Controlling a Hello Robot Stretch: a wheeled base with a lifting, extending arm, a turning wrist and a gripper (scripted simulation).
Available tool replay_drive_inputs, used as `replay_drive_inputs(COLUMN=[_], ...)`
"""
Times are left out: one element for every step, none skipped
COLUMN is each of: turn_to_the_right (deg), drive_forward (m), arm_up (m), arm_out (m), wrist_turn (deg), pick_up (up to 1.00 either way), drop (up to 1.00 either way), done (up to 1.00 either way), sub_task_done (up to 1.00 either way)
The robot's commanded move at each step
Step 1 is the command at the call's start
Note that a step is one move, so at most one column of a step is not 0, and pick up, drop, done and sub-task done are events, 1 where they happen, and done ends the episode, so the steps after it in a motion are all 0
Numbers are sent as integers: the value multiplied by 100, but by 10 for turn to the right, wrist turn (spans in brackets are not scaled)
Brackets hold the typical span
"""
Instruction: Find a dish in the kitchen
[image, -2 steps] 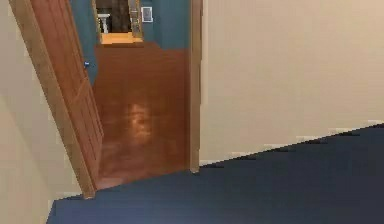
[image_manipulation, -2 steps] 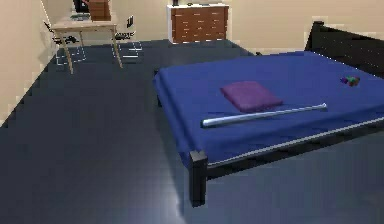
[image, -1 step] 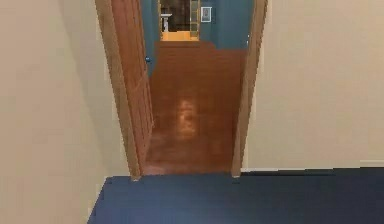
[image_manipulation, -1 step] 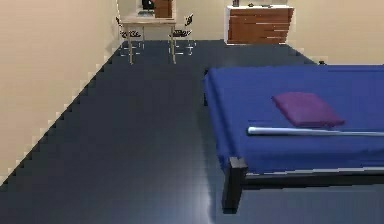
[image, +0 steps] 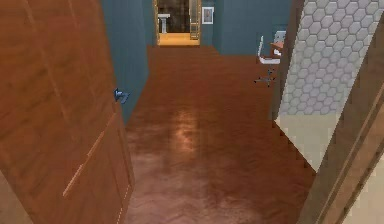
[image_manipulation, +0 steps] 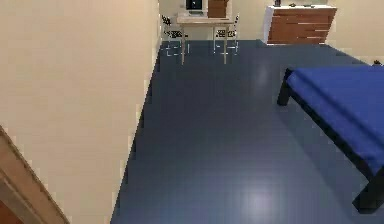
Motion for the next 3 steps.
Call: replay_drive_inputs(turn_to_the_right=[-270, 0, 210], drive_forward=[0, 5, 0], arm_up=[0, 0, 0], arm_out=[0, 0, 0], wrist_turn=[0, 0, 0], pick_up=[0, 0, 0], drop=[0, 0, 0], done=[0, 0, 0], sub_task_done=[0, 0, 0])
